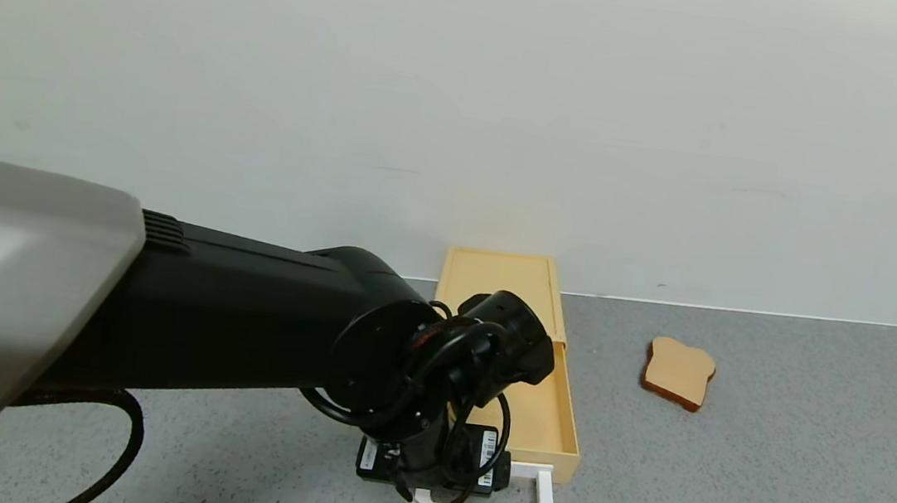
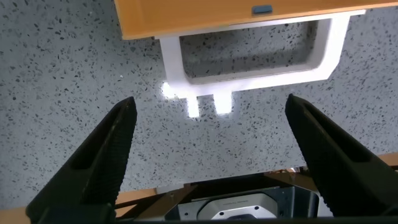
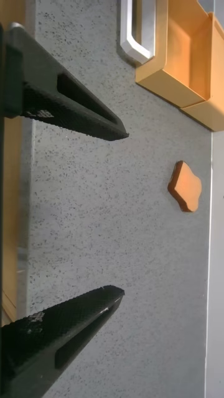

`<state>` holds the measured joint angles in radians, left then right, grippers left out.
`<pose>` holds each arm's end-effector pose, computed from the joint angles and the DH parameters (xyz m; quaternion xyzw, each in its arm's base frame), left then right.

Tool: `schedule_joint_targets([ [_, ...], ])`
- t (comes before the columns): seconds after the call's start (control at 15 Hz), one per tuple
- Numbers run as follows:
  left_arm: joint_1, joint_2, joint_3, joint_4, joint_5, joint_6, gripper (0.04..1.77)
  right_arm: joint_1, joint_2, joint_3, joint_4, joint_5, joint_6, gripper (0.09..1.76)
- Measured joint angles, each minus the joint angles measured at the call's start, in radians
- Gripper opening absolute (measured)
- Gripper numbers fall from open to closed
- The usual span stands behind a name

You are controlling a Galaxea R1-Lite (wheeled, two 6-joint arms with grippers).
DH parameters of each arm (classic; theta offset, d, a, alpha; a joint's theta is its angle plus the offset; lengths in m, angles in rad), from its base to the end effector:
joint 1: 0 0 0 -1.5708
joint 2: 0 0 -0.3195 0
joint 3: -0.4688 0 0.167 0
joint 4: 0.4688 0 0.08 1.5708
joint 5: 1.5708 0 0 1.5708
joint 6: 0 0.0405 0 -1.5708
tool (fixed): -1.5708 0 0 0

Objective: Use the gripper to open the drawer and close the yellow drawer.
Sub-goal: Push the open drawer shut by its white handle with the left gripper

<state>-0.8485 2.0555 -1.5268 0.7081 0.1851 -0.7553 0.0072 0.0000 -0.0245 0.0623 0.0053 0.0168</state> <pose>0.2402 -0.2613 0.1595 -0.0178 0.5663 -0.0608 0.8217 -0.0520 -0.0002 0.0745 0.0084 0.0190 0.0061 0.9998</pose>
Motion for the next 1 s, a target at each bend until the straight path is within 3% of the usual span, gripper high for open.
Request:
schedule_joint_targets([
  [1.0,0.036,0.122,-0.008,-0.070,0.012,-0.015,1.72,-0.001,0.000,0.000,0.000,-0.001,0.001,1.71],
])
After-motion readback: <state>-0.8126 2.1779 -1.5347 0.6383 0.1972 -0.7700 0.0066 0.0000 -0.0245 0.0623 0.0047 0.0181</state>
